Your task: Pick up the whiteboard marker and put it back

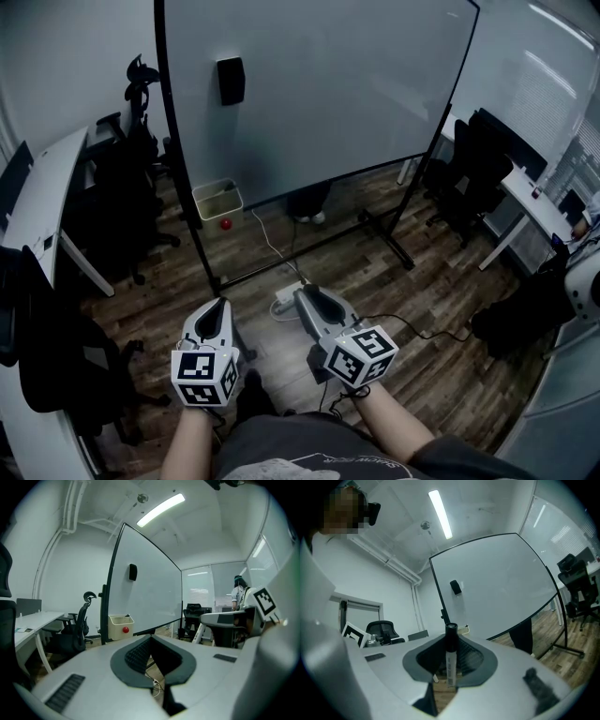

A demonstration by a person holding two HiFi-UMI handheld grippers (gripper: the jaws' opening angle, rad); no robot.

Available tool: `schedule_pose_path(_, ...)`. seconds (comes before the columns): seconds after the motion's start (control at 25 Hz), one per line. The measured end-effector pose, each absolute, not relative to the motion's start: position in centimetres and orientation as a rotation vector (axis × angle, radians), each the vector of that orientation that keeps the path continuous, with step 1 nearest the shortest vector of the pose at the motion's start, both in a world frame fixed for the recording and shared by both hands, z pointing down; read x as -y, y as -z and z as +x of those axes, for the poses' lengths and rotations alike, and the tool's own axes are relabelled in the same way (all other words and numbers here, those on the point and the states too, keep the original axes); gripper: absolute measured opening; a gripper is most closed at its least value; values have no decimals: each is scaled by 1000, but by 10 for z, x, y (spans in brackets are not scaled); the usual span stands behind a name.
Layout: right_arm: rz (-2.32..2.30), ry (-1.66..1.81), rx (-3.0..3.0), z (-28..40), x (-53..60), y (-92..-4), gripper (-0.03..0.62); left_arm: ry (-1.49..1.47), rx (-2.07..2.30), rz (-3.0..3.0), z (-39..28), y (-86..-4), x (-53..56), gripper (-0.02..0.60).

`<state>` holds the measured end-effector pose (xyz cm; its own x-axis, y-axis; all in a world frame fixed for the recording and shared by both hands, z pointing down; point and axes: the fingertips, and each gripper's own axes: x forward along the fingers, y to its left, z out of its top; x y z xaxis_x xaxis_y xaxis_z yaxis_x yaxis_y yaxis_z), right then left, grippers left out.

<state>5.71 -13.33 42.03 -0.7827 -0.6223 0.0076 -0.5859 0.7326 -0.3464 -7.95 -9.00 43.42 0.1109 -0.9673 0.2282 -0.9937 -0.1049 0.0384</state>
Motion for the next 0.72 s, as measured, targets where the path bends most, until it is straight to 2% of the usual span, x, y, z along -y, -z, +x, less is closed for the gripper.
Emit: schedule_pose_path(0.72, -1006, 464, -2790, 28, 195, -400, 78, -222, 1950, 2262, -107, -418, 153, 12)
